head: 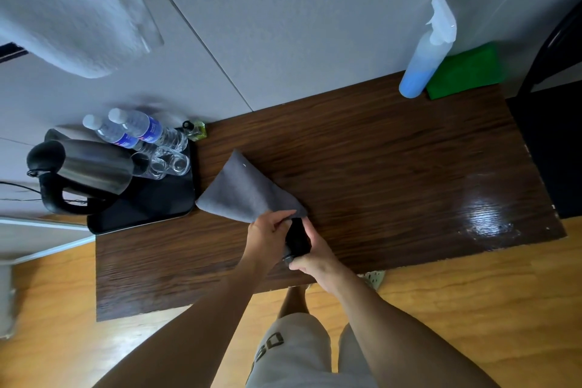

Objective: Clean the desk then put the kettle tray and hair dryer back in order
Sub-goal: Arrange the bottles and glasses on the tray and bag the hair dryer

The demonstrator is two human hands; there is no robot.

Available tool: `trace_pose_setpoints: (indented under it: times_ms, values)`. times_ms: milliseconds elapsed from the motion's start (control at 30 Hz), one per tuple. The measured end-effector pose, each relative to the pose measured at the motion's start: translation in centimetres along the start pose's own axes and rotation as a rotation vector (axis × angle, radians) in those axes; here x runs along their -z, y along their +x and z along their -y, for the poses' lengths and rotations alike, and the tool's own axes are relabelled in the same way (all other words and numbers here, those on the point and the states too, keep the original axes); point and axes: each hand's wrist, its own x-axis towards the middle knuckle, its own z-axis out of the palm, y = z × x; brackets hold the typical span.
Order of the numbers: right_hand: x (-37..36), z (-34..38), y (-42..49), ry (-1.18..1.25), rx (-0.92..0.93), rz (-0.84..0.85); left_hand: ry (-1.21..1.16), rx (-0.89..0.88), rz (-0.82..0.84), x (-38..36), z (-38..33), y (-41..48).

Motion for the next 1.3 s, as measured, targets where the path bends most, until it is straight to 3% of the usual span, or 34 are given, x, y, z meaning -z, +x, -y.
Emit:
trace_pose_setpoints:
  times_ms: [100, 267, 367, 467, 633, 733, 900, 1000, 1133, 1300]
  values:
    - [-0.2, -0.5, 0.7, -0.071, 0.086, -0.073, 0.047, -0.021, 0.04, 0.3, -0.2, 0.0]
    - [0.5, 0.5, 0.7, 0.265, 0.064, -0.288, 0.137, -0.125, 0.059, 2.3, -1.6, -0.2]
    - [0.8, 2.7, 0.4, 0.291, 0.035, -0.24, 0.082, -0.177, 0.136, 3.3, -2.6, -0.9]
    - [0.8, 5.0, -0.4, 0.099, 0.047, -0.226, 0.063, -0.268, 0.083, 4.6, -3.5, -1.1]
    - [1.9, 7.9, -2.8, -0.662, 0.325, -0.38, 0.045, -0.335, 0.001, 7.7, -5.6, -0.8]
    - [2.0, 10.2, -4.7, -0.928, 0.349, -0.483, 0.042, -0.326, -0.012, 8.9, -6.7, -0.9]
    - [1.4, 14.5, -8.2, -1.139, 0.283, -0.638, 0.058, -0.423, -0.056, 9.3, -8.7, -2.2]
    - [0.9, 16.1, -9.9, -1.361, 0.356, -0.758, 0.067, -0.442, -0.033, 8.9, -9.5, -2.9]
    - [1.3, 17.4, -11.9, -1.572, 0.386, -0.777, 0.071, -0.439, -0.034, 8.3, -9.5, -3.2]
    - [2.6, 18.4, -12.7, -1.408, 0.424, -0.694, 0.149, -0.442, -0.092, 7.7, -9.2, -3.1]
